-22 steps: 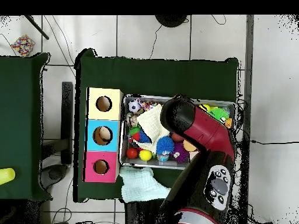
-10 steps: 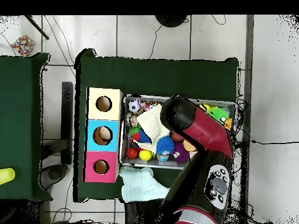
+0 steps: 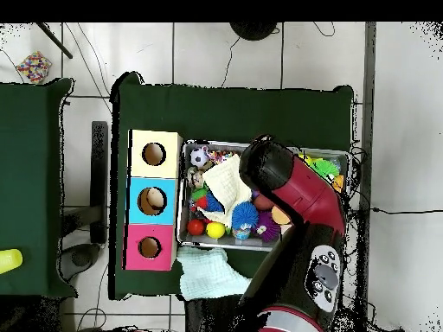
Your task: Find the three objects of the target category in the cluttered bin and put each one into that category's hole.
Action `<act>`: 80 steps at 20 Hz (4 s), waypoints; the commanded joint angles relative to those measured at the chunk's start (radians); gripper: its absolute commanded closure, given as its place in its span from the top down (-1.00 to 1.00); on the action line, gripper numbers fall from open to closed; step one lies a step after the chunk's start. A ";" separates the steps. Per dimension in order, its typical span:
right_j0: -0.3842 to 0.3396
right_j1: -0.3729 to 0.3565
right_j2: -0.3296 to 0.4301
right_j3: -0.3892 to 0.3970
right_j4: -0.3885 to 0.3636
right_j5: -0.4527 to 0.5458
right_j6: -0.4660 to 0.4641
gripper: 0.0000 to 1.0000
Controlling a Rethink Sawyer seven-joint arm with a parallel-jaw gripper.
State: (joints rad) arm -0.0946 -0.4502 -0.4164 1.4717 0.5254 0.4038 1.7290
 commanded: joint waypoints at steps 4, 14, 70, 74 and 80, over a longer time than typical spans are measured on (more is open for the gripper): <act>-0.012 0.035 0.149 0.140 0.095 0.092 0.313 1.00; 0.024 0.050 0.108 0.147 0.163 0.080 0.442 1.00; 0.004 0.106 0.169 0.262 0.235 -0.043 0.665 1.00; -0.010 0.108 0.228 0.278 0.258 -0.098 0.665 1.00; -0.038 0.106 0.299 0.300 0.266 -0.159 0.667 1.00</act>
State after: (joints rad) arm -0.0905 -0.3866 -0.3138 1.6516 0.7412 0.3397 2.1971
